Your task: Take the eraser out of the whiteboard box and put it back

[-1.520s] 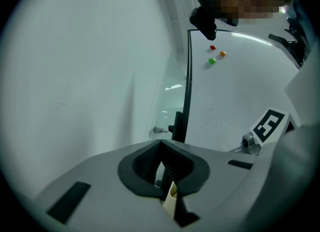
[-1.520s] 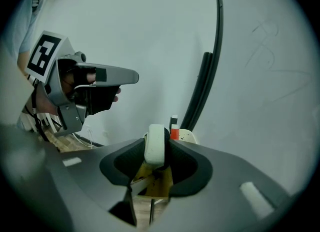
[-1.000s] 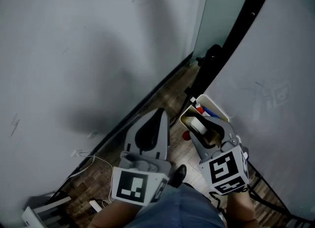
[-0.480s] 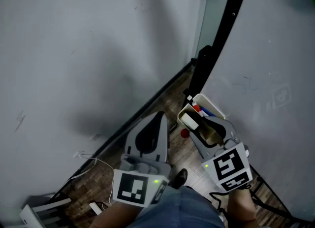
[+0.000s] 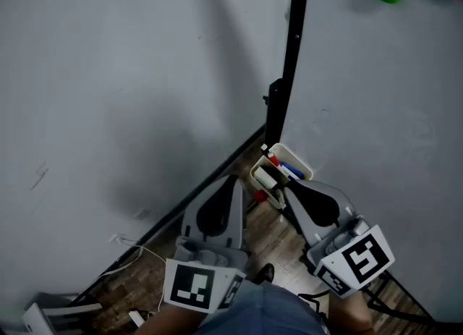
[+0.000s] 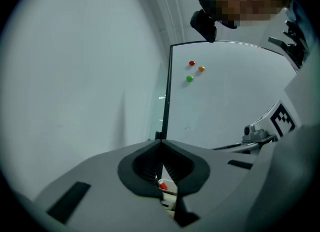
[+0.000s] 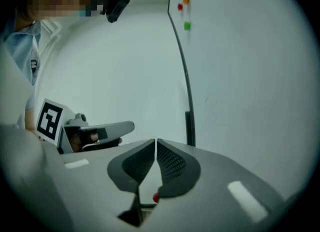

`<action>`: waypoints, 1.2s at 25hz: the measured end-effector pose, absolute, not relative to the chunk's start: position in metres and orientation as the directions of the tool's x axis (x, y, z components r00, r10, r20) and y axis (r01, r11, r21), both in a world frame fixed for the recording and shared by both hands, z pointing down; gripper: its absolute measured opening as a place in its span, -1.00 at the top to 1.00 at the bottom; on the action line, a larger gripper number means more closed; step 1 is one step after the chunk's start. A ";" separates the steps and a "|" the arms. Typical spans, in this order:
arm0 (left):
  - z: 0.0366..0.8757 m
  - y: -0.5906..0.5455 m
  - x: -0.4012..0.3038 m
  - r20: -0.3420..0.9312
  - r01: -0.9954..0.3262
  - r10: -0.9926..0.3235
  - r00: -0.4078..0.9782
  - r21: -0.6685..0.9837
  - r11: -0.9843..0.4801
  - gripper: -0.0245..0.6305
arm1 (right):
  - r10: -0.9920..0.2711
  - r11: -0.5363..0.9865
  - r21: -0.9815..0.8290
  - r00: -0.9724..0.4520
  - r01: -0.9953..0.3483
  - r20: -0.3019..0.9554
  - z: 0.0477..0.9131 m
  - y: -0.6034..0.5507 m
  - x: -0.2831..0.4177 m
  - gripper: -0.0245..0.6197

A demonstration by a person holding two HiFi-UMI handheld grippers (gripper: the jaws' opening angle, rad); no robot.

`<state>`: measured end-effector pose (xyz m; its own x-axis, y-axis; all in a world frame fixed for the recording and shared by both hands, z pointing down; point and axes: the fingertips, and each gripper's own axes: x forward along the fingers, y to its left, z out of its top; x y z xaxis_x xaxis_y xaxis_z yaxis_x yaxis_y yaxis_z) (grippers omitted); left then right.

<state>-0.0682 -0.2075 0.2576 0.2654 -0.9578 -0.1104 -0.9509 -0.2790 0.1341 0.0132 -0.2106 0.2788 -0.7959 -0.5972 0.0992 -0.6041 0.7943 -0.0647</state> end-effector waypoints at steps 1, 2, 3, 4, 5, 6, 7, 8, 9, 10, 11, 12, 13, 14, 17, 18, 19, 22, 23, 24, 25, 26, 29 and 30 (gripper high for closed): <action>0.255 -0.203 -0.066 -0.115 -0.952 -0.957 0.265 0.129 -0.279 0.91 | -0.608 0.789 -0.059 -0.791 -0.612 0.066 0.271 -0.206 0.017 0.90; 0.252 -0.200 -0.064 -0.125 -0.954 -0.958 0.259 0.121 -0.274 0.91 | -0.619 0.783 -0.051 -0.784 -0.620 0.039 0.264 -0.201 0.020 0.91; 0.250 -0.197 -0.062 -0.134 -0.957 -0.958 0.253 0.113 -0.269 0.91 | -0.630 0.775 -0.041 -0.776 -0.630 0.015 0.258 -0.198 0.023 0.92; 0.248 -0.194 -0.059 -0.140 -0.958 -0.958 0.251 0.106 -0.266 0.91 | -0.642 0.766 -0.031 -0.767 -0.642 -0.006 0.253 -0.194 0.027 0.92; 0.246 -0.191 -0.057 -0.144 -0.959 -0.958 0.250 0.101 -0.266 0.91 | -0.655 0.755 -0.019 -0.755 -0.655 -0.023 0.248 -0.192 0.030 0.92; 0.245 -0.189 -0.054 -0.147 -0.959 -0.957 0.250 0.098 -0.266 0.91 | -0.669 0.743 -0.007 -0.742 -0.670 -0.038 0.244 -0.190 0.035 0.92; 0.244 -0.186 -0.052 -0.149 -0.959 -0.957 0.250 0.095 -0.266 0.91 | -0.682 0.731 0.003 -0.730 -0.683 -0.049 0.241 -0.188 0.039 0.92; 0.243 -0.182 -0.050 -0.150 -0.960 -0.957 0.249 0.093 -0.265 0.91 | -0.691 0.721 0.008 -0.721 -0.692 -0.058 0.239 -0.186 0.043 0.92; 0.243 -0.179 -0.049 -0.149 -0.961 -0.957 0.247 0.091 -0.262 0.91 | -0.697 0.715 0.007 -0.714 -0.699 -0.065 0.238 -0.185 0.046 0.92; 0.243 -0.175 -0.048 -0.145 -0.961 -0.958 0.246 0.089 -0.260 0.91 | -0.701 0.711 0.004 -0.709 -0.703 -0.071 0.237 -0.183 0.050 0.92; 0.243 -0.172 -0.046 -0.141 -0.962 -0.959 0.247 0.087 -0.260 0.91 | -0.705 0.707 0.001 -0.705 -0.707 -0.075 0.237 -0.182 0.053 0.92; 0.243 -0.169 -0.044 -0.137 -0.961 -0.959 0.249 0.085 -0.262 0.91 | -0.709 0.703 -0.001 -0.701 -0.711 -0.079 0.236 -0.181 0.056 0.92; 0.243 -0.167 -0.042 -0.133 -0.961 -0.958 0.252 0.084 -0.264 0.91 | -0.712 0.700 -0.002 -0.697 -0.714 -0.083 0.235 -0.180 0.058 0.92; 0.243 -0.165 -0.041 -0.130 -0.960 -0.958 0.256 0.083 -0.268 0.91 | -0.714 0.697 -0.001 -0.695 -0.717 -0.087 0.234 -0.179 0.060 0.92; 0.241 -0.162 -0.040 -0.134 -0.962 -0.959 0.251 0.076 -0.263 0.91 | -0.712 0.698 0.008 -0.696 -0.716 -0.089 0.233 -0.176 0.060 0.92; 0.241 -0.162 -0.042 -0.141 -0.965 -0.960 0.242 0.072 -0.254 0.91 | -0.709 0.701 0.012 -0.699 -0.713 -0.087 0.233 -0.175 0.059 0.92; 0.240 -0.161 -0.043 -0.145 -0.967 -0.961 0.235 0.070 -0.247 0.91 | -0.706 0.705 0.016 -0.703 -0.709 -0.088 0.233 -0.173 0.058 0.92; 0.239 -0.158 -0.041 -0.144 -0.966 -0.961 0.237 0.069 -0.248 0.91 | -0.698 0.711 0.021 -0.710 -0.702 -0.098 0.228 -0.170 0.056 0.92; 0.238 -0.158 -0.040 -0.143 -0.966 -0.960 0.240 0.068 -0.251 0.91 | -0.698 0.711 0.023 -0.709 -0.703 -0.099 0.228 -0.170 0.057 0.92; 0.237 -0.158 -0.040 -0.144 -0.966 -0.960 0.240 0.066 -0.251 0.91 | -0.699 0.710 0.025 -0.709 -0.704 -0.100 0.227 -0.170 0.057 0.92; 0.237 -0.158 -0.040 -0.146 -0.966 -0.960 0.239 0.066 -0.251 0.91 | -0.698 0.710 0.026 -0.709 -0.703 -0.101 0.226 -0.170 0.057 0.92; 0.237 -0.158 -0.041 -0.146 -0.966 -0.960 0.240 0.066 -0.251 0.91 | -0.697 0.711 0.026 -0.710 -0.703 -0.102 0.226 -0.171 0.056 0.92; 0.237 -0.158 -0.041 -0.145 -0.966 -0.960 0.238 0.065 -0.250 0.91 | -0.690 0.718 0.023 -0.715 -0.696 -0.113 0.224 -0.170 0.054 0.92; 0.237 -0.158 -0.042 -0.146 -0.967 -0.961 0.235 0.062 -0.247 0.91 | -0.688 0.719 0.021 -0.716 -0.694 -0.115 0.224 -0.170 0.053 0.92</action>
<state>-0.0420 -0.1585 0.2369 0.2355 -0.9608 -0.1464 -0.9671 -0.2465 0.0625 0.0532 -0.1703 0.2239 -0.7164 -0.6881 -0.1152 -0.6943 0.7193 0.0214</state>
